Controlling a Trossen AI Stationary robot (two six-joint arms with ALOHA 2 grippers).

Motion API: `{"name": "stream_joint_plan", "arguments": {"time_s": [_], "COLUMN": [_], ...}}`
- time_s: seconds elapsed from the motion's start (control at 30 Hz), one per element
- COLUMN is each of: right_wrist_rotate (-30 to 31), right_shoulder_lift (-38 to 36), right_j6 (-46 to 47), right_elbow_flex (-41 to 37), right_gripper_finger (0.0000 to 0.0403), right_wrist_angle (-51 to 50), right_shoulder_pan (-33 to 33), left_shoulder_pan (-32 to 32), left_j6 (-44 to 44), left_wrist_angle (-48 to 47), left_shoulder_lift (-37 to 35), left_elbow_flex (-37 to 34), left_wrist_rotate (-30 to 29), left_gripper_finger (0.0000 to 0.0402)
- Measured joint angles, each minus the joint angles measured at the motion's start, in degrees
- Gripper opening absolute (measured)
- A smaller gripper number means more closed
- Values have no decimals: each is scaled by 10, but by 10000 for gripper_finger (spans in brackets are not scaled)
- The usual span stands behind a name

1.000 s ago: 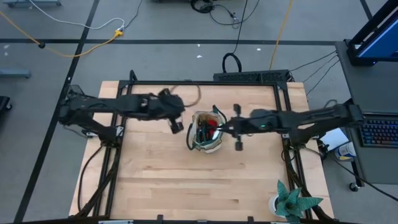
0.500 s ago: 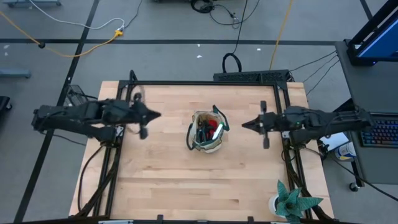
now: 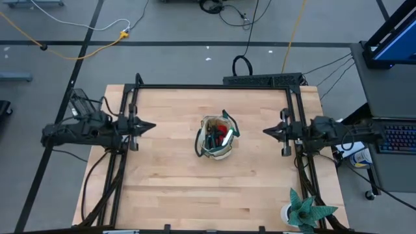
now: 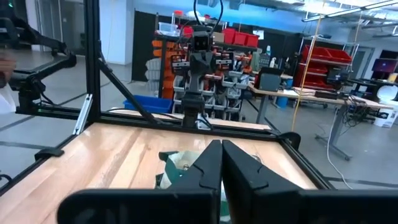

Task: Pick & Place Garden tools in Gardening bag
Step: Return to Home Position

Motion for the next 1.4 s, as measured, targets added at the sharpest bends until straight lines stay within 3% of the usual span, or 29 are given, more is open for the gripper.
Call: {"name": "stream_joint_plan", "arguments": {"time_s": [0.37,0.57,0.7,1.0,1.2,1.4], "right_wrist_rotate": [0,0,-1,-30,-30,-30], "right_shoulder_lift": [-112,-159,-185,-184,-184,-184], "right_j6": [15,15,15,52,62,76], "right_elbow_flex": [-67,-94,-111,-148,-192,-231], "right_gripper_finger": [4,4,4,4,4,4], "right_wrist_angle": [2,1,-3,0,54,103], "right_shoulder_pan": [0,0,0,0,0,0], "left_shoulder_pan": [3,3,3,3,3,3], "left_j6": [-10,-41,-31,-54,-54,-61], "left_wrist_angle": [-14,11,53,145,140,140], "left_shoulder_lift": [-126,-127,-127,-127,-126,-126], "left_elbow_flex": [-65,-103,-132,-216,-219,-219], "left_wrist_rotate": [0,1,1,2,0,0], "left_gripper_finger": [21,4,12,20,3,23]}}
